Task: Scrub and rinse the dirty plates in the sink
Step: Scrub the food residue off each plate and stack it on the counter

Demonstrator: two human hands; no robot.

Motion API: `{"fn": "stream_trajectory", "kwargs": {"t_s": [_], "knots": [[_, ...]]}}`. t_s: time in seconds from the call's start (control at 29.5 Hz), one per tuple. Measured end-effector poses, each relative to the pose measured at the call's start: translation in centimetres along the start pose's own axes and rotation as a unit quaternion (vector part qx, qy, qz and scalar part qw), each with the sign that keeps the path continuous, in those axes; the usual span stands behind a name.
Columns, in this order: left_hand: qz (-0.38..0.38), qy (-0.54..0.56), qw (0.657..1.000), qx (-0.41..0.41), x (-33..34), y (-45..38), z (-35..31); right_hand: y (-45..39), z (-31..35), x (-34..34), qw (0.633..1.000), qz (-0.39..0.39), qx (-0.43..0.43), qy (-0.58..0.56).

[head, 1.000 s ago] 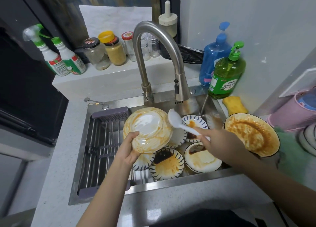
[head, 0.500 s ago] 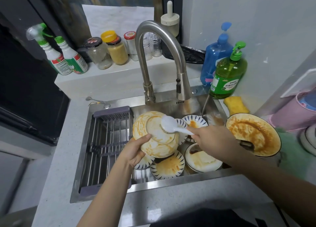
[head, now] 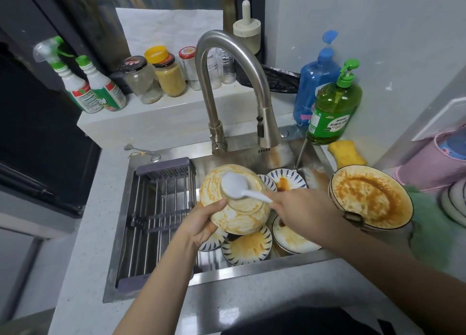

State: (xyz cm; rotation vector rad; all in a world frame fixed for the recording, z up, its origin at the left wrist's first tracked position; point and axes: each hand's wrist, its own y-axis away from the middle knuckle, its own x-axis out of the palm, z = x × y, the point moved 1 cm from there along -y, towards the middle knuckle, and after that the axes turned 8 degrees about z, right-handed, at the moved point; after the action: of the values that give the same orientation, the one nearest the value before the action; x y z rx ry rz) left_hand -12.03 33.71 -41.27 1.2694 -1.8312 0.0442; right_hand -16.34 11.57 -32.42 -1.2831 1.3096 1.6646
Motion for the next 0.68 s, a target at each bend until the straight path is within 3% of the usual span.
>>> {"fn": "stream_trajectory", "kwargs": {"t_s": [0.1,0.24,0.31,0.37,0.48,0.68], "knots": [[-0.009,0.0,1.0,-0.005,0.1,-0.3,0.1,-0.4,-1.7,0.1,0.998,0.011,0.062,0.026],[-0.013,-0.014,1.0,-0.012,0.6,-0.8,0.2,1.0,-1.7,0.4,0.997,0.067,0.008,-0.023],[0.005,-0.012,1.0,-0.024,1.4,-1.0,0.4,0.5,-1.7,0.3,0.997,0.035,0.015,-0.069],[0.018,-0.013,0.999,-0.03,2.4,-1.3,0.6,0.3,-2.7,0.5,0.995,-0.005,0.076,-0.064],[0.006,-0.028,0.999,-0.043,3.5,-2.2,0.9,2.0,-4.5,1.7,0.993,0.02,0.105,-0.042],[0.003,-0.104,0.991,-0.088,7.3,-4.2,3.0,5.4,-7.3,2.8,0.96,0.052,0.124,-0.246]]}}
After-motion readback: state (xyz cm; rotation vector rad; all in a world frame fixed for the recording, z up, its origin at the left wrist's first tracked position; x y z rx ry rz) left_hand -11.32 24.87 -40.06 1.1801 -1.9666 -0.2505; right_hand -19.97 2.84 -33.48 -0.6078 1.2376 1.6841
